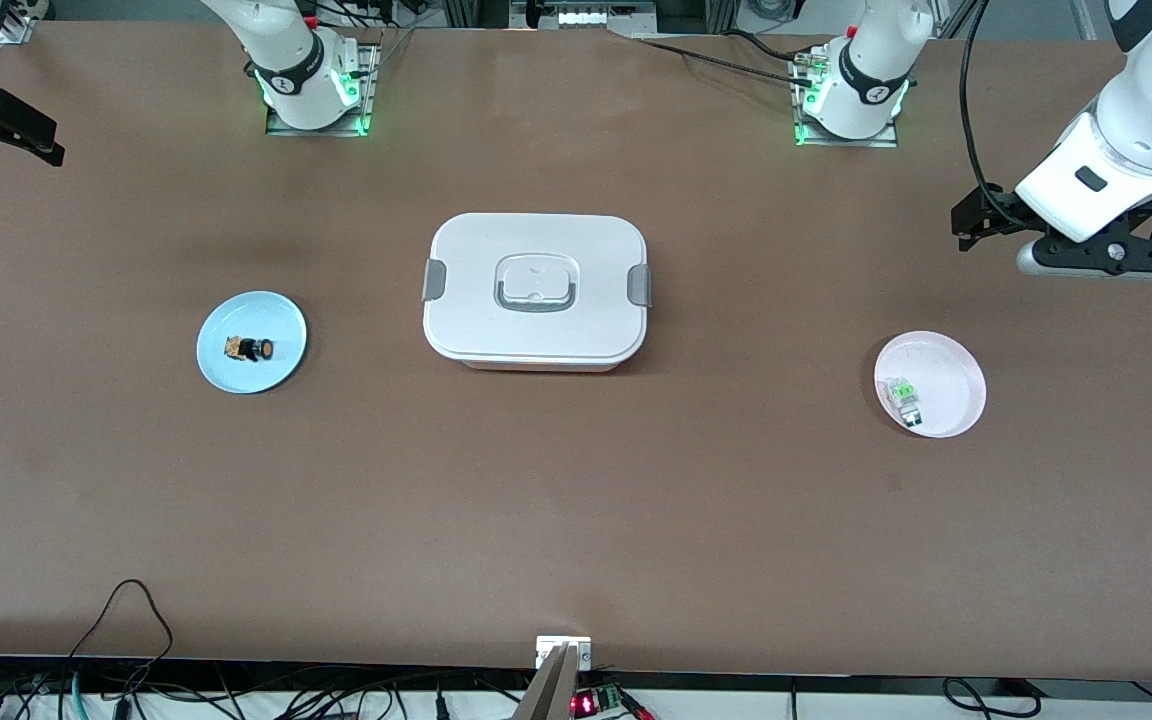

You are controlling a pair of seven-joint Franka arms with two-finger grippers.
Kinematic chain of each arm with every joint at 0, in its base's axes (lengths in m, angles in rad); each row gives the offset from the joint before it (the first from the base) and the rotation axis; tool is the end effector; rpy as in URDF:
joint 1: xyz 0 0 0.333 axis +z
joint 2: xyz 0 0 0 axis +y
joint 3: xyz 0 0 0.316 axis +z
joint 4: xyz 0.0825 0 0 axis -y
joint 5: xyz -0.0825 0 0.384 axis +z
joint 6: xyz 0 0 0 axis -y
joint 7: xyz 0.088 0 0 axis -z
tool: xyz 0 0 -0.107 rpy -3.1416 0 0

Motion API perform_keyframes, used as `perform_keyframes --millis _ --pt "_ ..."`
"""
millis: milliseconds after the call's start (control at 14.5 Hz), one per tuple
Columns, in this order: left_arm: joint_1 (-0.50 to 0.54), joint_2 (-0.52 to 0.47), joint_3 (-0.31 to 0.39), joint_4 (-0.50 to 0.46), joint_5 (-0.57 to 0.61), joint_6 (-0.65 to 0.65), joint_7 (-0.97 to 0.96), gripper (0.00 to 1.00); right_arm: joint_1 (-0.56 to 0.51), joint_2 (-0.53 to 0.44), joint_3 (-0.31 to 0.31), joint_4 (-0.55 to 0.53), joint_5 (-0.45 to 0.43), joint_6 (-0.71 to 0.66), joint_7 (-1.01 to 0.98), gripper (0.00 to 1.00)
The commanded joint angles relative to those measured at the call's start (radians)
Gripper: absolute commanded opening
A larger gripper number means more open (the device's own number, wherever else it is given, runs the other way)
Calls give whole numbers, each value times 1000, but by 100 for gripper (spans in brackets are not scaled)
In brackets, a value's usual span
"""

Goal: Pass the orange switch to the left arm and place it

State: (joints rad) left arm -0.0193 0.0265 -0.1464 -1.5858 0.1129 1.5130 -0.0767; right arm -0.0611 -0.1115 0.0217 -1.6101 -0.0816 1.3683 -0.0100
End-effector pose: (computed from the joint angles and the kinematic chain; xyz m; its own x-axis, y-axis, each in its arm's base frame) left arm 0.5495 -0.0780 0.5988 0.9925 -0.0825 -0.0899 -0.0927 -0.9889 -0.1159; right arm 0.4965 -0.0289 0.6491 0.9904 -0.0459 -0.1301 -0.0354 -0.9960 0.0824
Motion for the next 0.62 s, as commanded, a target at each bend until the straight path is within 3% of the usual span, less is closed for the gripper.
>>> perform_keyframes --millis 0,415,553 --pt "1 12 -2 32 -2 -23 -12 100 -3 -2 1 -1 20 3 -11 100" --pt "1 12 -2 32 -2 -30 -12 100 -3 0 1 1 22 6 -8 100" --pt "1 12 -2 32 -2 -30 -12 100 -3 39 1 -1 23 24 -8 100"
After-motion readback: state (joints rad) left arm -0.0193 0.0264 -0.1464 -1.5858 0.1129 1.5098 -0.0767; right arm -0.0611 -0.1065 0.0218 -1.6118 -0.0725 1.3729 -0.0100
